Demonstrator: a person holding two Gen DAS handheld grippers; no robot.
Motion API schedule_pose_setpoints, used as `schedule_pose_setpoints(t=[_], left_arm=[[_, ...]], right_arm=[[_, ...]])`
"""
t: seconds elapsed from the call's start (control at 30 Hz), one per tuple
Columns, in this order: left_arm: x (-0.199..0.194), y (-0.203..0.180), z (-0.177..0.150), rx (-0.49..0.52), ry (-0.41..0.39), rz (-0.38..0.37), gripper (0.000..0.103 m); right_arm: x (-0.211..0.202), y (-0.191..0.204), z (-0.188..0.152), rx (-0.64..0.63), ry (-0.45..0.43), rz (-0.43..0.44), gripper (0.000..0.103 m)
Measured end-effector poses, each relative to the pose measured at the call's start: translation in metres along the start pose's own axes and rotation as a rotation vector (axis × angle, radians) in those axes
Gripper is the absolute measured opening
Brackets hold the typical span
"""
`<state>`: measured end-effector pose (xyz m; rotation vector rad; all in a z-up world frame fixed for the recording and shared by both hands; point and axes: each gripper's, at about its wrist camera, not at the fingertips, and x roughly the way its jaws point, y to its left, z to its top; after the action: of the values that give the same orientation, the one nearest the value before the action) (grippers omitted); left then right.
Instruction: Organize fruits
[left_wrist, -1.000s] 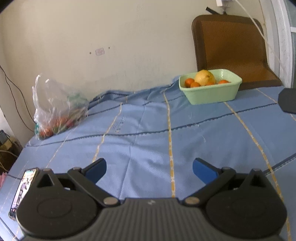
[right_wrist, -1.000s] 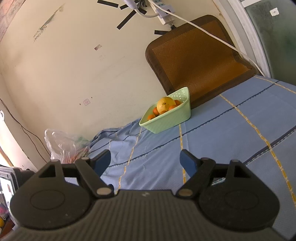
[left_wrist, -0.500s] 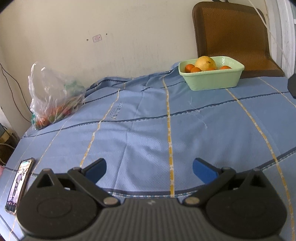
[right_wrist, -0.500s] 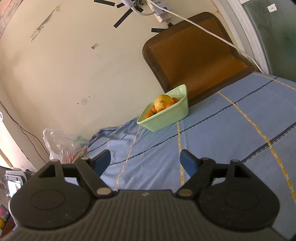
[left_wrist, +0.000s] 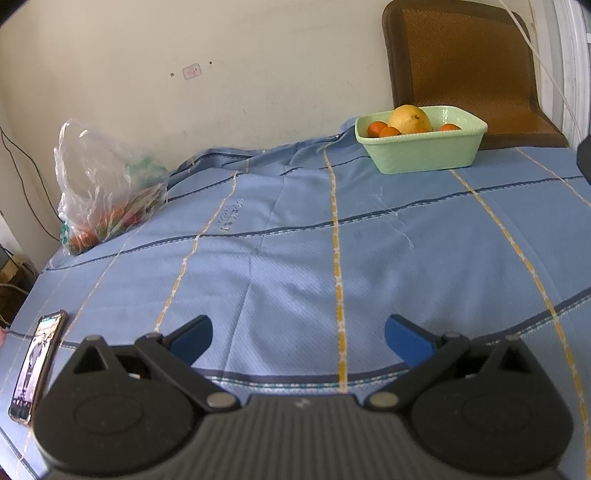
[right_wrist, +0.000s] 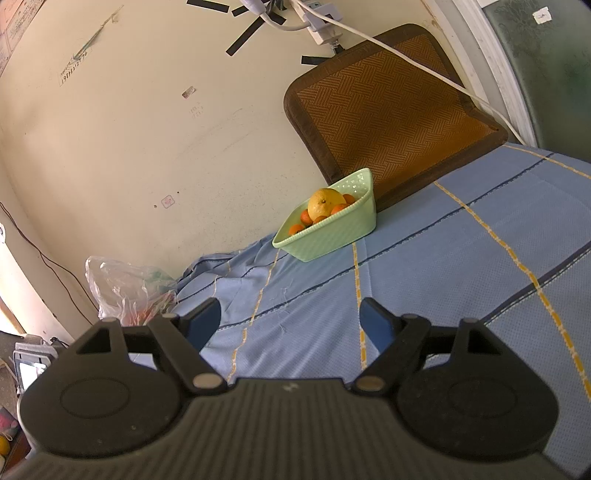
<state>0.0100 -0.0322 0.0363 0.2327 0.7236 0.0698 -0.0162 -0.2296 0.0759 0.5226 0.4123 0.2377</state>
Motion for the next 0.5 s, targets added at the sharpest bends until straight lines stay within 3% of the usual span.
schedule_pose_setpoints(t=[0.5], left_arm=[[0.0023, -0.0016, -0.0023, 0.001, 0.018, -0.015, 0.103]], right_arm=[[0.0006, 0.0002, -0.0002, 0.0, 0.002, -0.001, 0.084]])
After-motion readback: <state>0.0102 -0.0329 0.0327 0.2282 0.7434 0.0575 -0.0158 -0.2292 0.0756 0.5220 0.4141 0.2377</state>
